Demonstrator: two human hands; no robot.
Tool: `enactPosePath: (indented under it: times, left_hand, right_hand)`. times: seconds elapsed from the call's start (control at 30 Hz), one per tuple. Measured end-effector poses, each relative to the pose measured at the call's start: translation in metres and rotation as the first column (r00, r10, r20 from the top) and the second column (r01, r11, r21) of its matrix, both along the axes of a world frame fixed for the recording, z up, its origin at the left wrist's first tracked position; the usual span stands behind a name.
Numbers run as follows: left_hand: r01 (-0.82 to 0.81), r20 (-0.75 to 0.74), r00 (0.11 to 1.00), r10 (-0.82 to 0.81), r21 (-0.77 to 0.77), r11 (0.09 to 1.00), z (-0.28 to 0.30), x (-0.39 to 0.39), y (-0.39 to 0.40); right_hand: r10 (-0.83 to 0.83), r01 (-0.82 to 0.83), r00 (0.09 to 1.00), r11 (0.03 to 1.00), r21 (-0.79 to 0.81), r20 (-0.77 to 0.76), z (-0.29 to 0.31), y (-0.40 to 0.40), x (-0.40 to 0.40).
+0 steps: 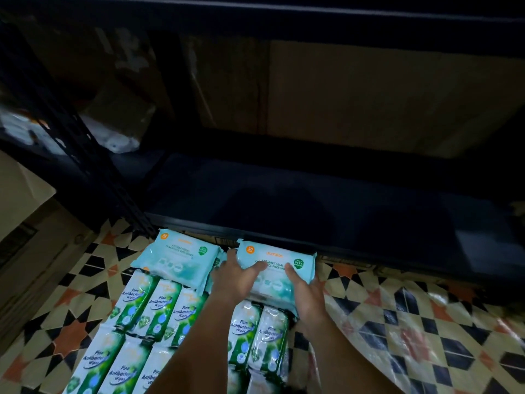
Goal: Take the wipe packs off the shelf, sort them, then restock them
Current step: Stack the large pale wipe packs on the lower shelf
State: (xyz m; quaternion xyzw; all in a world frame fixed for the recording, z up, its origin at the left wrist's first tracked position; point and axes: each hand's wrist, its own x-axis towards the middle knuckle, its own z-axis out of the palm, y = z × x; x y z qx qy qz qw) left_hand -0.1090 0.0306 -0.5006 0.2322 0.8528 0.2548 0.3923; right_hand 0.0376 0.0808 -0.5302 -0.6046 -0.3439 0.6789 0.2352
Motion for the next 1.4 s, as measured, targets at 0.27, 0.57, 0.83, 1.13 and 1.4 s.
enactPosePath:
  times: [0.27,0.57,0.83,1.13,1.4]
  left_hand:
    - [-0.073,0.083,0.994,0.066,0.074,0.995,-0.011,0.007,0.001]
    - [-0.173,0.214,0.967,0.137,0.158,0.972,-0.009,-0.006,-0.005]
    - [-0.245,0.338,0.930,0.147,0.268,0.932,0.010,0.002,-0.014]
    - [-0.232,0.241,0.962,0.126,0.482,0.845,0.123,0.004,-0.039]
    - [-0.124,0.028,0.989,0.142,0.680,0.723,0.261,0.006,-0.058]
  right_hand:
    - [0.016,-0.016,1.000,1.000,-0.004,-0.014,-0.008,0.008,0.002]
    - [0.033,-0.033,0.999,0.999,0.026,0.007,-0.002,-0.005,-0.014]
    - [-0.109,0.101,0.992,0.988,-0.120,-0.069,0.026,0.004,-0.001]
    - [0.012,-0.010,0.994,1.000,0.016,-0.108,0.147,-0.013,0.011]
    - [0.104,-0.062,0.985,0.958,0.281,-0.138,0.281,-0.014,0.025]
